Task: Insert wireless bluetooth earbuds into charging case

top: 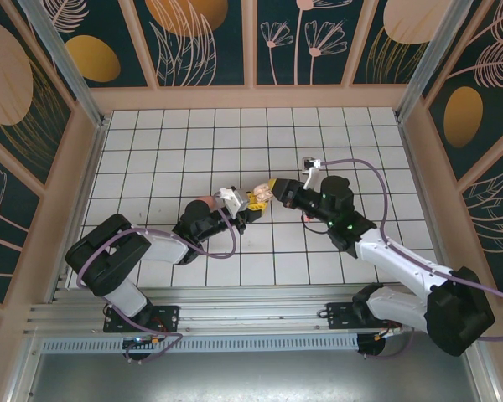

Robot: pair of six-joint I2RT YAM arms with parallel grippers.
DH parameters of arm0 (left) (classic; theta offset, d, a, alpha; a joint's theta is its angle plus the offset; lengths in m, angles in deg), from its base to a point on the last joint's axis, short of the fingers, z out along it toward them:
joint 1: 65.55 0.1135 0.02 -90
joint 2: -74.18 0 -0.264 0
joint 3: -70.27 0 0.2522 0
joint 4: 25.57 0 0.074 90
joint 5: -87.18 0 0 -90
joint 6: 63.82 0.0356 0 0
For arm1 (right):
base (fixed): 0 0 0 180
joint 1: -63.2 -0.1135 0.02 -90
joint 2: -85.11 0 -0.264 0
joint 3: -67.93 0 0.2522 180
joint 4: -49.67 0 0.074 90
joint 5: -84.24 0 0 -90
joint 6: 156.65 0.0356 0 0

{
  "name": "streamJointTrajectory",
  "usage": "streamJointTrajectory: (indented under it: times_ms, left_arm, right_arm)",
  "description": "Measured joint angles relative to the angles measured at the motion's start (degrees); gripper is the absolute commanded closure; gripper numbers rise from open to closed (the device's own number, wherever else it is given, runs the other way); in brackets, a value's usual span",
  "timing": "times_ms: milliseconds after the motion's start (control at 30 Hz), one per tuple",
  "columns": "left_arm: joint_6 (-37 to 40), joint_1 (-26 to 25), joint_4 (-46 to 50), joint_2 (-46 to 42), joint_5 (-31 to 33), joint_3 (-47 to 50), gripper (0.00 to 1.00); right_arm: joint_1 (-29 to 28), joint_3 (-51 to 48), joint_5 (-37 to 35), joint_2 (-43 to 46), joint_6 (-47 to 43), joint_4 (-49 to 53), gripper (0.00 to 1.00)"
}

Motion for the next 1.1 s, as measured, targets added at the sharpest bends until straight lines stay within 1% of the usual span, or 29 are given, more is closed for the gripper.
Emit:
streamJointTrajectory:
  times_ms: [367, 767, 1100]
  left_arm:
    - [0.0, 0.0, -0.3, -0.3, 0.3, 0.0, 0.88]
    - [0.0, 0.0, 0.1, -0.4, 1.4, 0.1, 0.88]
    - [0.0, 0.0, 0.1, -0.5, 1.4, 0.1, 0.88]
  right_arm:
    - [-0.7, -0.8, -2.2, -0.2, 0.0, -0.5, 0.81]
    - [-2.9, -0.8, -3.8, -0.9, 0.0, -0.4, 0.81]
    - [-5.0, -1.3, -9.7, -0.7, 0.9, -0.9, 0.81]
